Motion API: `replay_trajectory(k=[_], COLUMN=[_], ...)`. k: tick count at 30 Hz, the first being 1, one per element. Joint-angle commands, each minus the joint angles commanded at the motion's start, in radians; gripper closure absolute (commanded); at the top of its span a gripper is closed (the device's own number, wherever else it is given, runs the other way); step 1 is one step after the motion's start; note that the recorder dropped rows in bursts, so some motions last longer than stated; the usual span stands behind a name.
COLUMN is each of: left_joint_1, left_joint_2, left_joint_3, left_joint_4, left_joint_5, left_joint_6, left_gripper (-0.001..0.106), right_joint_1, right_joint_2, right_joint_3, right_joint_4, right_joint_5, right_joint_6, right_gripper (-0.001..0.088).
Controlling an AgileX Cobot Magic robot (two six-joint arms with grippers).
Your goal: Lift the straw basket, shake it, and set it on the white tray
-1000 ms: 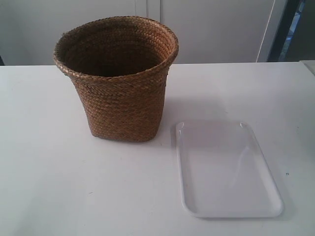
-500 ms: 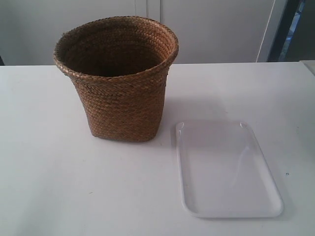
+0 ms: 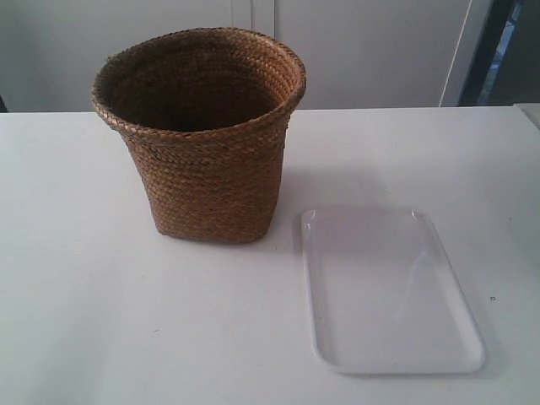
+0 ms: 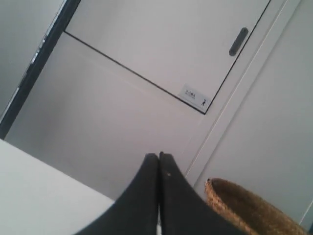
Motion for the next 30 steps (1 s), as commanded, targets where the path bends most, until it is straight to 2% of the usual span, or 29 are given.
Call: replay_trajectory(k=[3,4,7,8,10,15,19,23,24,26,28,30], left_joint_1=[0.000,0.000,0.000,0.000,0.000,0.000,0.000,0.000,0.000,0.000,0.000,0.000], left_joint_2=[0.000,0.000,0.000,0.000,0.000,0.000,0.012,0.145,0.197,0.314,0.428,0.565], left_joint_3=[0.000,0.000,0.000,0.000,0.000,-0.013,-0.147,-0.327,-0.375,-0.466,-0.549,-0.636], left_joint_4=[0.157,0.208,0.246,0.243,0.190,0.175,0.175,0.097,0.065,0.059,0.059,0.059], left_joint_5=[0.145,0.198,0.314,0.320,0.303,0.229,0.200,0.152,0.136,0.103,0.101,0.104], left_joint_6=[0.005,0.000,-0.004,-0.010,-0.156,-0.143,-0.042,0.052,0.079,0.128,0.163,0.151], left_gripper=[0.105,0.105,0.105,0.105,0.105,0.105,0.105,0.105,0.105,0.105,0.105,0.105], right_joint_1=[0.000,0.000,0.000,0.000,0.000,0.000,0.000,0.000,0.000,0.000,0.000,0.000], right_joint_2=[0.000,0.000,0.000,0.000,0.000,0.000,0.015,0.169,0.229,0.369,0.510,0.670], right_joint_3=[0.000,0.000,0.000,0.000,0.000,-0.006,-0.152,-0.359,-0.404,-0.472,-0.543,-0.638], right_joint_4=[0.000,0.000,0.000,0.000,0.000,0.003,0.058,0.139,0.144,0.153,0.153,0.144], right_joint_5=[0.026,0.041,0.046,0.046,-0.022,-0.275,-0.278,-0.276,-0.281,-0.339,-0.384,-0.377], right_joint_6=[0.028,0.081,0.110,0.110,0.125,0.122,0.067,-0.290,-0.339,-0.330,-0.253,-0.097], right_gripper=[0.0868,0.0868,0.0868,0.0868,0.0868,0.0868,0.0868,0.0868,0.0868,0.0868,0.0868,0.0868])
